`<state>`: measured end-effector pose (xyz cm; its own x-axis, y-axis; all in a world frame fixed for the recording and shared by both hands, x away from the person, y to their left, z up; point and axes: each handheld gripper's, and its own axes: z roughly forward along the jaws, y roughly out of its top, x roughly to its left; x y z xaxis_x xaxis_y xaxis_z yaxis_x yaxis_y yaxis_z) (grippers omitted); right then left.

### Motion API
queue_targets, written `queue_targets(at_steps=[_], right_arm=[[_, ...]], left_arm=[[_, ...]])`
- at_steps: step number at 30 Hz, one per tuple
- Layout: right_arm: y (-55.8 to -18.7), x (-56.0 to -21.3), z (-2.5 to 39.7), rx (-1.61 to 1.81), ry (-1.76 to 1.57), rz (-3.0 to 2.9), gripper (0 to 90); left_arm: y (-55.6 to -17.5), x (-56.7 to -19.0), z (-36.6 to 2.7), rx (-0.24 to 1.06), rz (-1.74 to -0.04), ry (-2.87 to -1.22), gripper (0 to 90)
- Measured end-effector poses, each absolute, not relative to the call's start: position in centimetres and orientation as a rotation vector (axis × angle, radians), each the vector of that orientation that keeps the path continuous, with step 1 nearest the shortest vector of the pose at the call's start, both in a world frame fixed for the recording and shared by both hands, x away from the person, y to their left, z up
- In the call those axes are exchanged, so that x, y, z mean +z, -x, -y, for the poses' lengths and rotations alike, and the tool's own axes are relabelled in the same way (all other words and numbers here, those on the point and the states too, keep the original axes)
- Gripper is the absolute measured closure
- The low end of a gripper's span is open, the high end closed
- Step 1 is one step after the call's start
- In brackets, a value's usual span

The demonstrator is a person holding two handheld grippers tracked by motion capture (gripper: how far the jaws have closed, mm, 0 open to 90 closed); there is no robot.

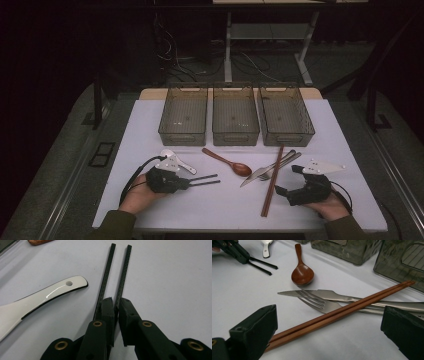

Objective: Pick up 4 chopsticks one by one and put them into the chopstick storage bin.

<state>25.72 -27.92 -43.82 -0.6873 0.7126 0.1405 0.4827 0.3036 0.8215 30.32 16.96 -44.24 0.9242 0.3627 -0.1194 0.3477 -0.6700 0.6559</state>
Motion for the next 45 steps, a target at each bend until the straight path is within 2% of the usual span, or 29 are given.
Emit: queue_targets(at_steps=[15, 24, 45], right_arm=[[-26.0, -43.9, 27.9, 1.338, -1.097, -2.324, 0.7], [-25.7, -44.3, 27.7, 1.352, -1.099, -2.345, 0.6], [-26.7, -44.4, 28.1, 1.346, -1.142, -2.325, 0.7]], left_arm=[[-30.1, -44.2, -16.8, -0.016, -0.472, -2.363, 85.1], [-30.1, -44.0, -16.7, 0.001, -0.465, -2.365, 85.5], [-30.0, -41.9, -17.2, 0.028, -0.549, -2.270, 85.4]])
